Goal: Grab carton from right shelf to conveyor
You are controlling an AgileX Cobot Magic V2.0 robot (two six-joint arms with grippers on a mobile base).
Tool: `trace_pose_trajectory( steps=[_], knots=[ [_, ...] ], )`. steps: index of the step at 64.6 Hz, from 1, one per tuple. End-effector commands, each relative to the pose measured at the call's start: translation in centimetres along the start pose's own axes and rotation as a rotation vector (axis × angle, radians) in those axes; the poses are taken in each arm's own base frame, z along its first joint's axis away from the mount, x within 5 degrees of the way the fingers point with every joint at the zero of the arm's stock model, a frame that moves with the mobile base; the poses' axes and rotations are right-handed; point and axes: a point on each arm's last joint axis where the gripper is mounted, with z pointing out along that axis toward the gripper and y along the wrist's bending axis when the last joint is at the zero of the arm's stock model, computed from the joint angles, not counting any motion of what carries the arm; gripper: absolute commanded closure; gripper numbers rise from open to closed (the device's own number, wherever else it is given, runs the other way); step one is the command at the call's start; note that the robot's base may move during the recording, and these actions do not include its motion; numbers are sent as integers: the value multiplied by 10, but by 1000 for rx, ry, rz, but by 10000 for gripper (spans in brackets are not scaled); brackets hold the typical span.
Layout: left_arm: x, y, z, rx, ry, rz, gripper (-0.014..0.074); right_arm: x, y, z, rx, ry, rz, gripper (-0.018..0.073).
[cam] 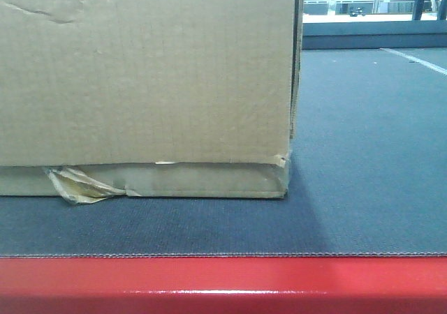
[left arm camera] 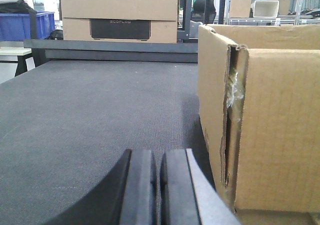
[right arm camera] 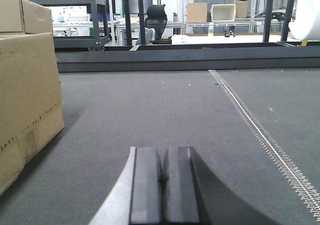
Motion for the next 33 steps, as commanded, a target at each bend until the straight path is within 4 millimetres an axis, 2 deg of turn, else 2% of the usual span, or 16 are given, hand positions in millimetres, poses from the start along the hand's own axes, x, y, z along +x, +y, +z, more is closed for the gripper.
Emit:
trace_pose_trajectory(
  steps=[1,33],
  knots=[
    [-3,0,0,-5,-24,-3,575,-2,0,0,-2,-18,-14,629],
    [-3,0,0,-5,-24,-3,575,-2,0,0,-2,-18,-14,629]
  ],
)
